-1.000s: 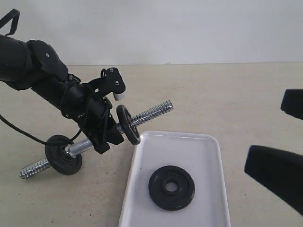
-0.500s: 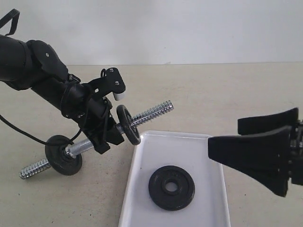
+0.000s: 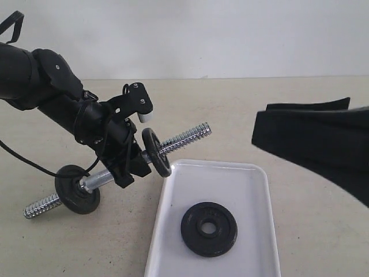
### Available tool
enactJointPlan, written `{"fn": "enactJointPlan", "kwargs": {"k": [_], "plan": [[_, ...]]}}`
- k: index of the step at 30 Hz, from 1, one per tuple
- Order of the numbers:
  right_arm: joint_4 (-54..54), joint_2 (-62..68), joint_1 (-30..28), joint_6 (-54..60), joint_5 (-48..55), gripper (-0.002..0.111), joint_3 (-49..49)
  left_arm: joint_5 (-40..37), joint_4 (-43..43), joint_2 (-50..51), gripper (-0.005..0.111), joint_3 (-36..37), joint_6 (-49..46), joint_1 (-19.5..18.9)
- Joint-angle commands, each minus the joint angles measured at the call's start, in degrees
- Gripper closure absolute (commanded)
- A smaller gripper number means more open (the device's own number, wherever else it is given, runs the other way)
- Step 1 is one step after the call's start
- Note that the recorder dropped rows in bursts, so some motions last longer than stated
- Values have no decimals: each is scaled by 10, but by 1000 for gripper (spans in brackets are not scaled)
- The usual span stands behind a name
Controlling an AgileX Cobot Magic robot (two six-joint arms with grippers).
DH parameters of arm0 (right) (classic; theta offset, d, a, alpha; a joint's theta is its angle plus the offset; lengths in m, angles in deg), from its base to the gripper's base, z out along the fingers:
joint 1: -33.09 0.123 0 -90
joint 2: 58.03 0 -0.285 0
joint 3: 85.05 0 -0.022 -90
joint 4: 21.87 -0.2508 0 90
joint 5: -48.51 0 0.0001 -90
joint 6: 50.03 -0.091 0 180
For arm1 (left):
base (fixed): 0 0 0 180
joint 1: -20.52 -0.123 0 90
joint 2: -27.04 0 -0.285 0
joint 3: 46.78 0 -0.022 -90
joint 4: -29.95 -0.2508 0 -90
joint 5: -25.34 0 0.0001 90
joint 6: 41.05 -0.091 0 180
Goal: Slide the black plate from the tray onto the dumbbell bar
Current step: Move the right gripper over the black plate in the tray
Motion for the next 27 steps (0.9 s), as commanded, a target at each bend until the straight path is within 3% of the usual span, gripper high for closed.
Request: {"fn": "enactJointPlan", "kwargs": {"k": [1, 4, 7, 11, 14, 21, 27], "plan": [[91, 0, 21, -45, 186, 3, -9, 3, 45, -25, 102, -10, 5, 3], [106, 0, 69, -68, 326, 3, -12, 3, 45, -25, 102, -10, 5, 3], [150, 0, 188, -134, 513, 3, -54, 5, 45, -25, 102, -10, 5, 3], [196, 12, 321, -206, 627, 3, -93, 5, 45, -25, 102, -10, 5, 3], [196, 77, 385, -207, 707, 3, -93, 4, 45, -25, 102, -10, 5, 3], [156, 241, 441, -222, 799, 3, -93, 2, 45, -25, 102, -10, 5, 3], [129, 274, 441, -225, 767, 3, -93, 1, 45, -25, 102, -10, 5, 3]]}}
